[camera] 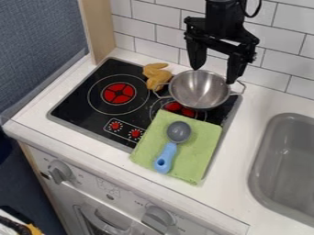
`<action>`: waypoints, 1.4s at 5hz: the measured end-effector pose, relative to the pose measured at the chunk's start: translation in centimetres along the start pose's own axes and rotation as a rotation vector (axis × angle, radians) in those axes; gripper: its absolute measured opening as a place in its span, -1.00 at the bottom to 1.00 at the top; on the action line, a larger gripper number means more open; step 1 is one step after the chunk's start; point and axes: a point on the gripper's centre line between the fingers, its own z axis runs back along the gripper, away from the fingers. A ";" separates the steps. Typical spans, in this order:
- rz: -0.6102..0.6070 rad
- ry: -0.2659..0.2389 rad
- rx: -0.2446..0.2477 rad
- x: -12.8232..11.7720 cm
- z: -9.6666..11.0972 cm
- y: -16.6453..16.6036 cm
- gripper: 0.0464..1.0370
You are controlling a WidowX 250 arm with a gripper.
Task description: Moved the blue spatula to the top left corner of the burner
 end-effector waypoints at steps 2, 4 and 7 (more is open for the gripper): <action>0.053 0.069 0.017 -4.1 -1.6 -0.1 0.92; 0.107 0.098 0.070 -10.6 -1.9 -1.3 0.93; 0.251 0.214 0.030 -12.3 -7.8 0.2 0.82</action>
